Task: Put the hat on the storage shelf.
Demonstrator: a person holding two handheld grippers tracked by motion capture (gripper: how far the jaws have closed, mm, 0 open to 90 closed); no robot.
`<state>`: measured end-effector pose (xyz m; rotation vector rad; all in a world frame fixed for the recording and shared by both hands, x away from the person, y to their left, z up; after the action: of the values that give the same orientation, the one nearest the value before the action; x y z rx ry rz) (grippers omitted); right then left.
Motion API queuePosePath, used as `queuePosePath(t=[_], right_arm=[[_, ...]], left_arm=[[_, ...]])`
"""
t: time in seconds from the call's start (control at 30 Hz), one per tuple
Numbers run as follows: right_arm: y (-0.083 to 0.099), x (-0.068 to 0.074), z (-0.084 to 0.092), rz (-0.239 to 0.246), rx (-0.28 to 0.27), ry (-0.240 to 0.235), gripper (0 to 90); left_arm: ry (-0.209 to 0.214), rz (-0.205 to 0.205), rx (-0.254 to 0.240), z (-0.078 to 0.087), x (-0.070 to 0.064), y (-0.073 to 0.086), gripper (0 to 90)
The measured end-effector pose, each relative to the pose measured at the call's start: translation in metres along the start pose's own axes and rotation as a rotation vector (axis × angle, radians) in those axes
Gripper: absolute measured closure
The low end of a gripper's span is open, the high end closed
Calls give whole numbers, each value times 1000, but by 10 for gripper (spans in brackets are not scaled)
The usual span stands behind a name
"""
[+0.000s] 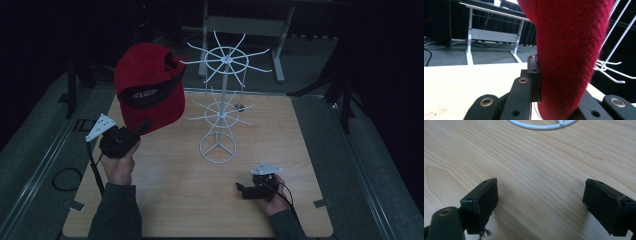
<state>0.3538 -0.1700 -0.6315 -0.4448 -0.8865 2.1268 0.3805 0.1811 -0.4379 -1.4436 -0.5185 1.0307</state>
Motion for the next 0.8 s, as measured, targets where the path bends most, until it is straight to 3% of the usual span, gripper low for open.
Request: queuePosePath(t=[0.8], right_arm=[[0,0,0,-2,-1,-1,128]], left_arm=[[-16,-14,-43,-1,-8,-18,854]])
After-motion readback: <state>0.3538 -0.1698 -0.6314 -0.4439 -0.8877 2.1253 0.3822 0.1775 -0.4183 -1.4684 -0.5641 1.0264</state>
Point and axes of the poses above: each handheld gripper's, and its own axes: z roughly backward along the jaws, y roughly out of its underside, x roughly to its left, the point moved 9 cm from there along -z, roughly forward along the jaws, and after that the axes turned 1 degree about y, right-handed, at the moved point
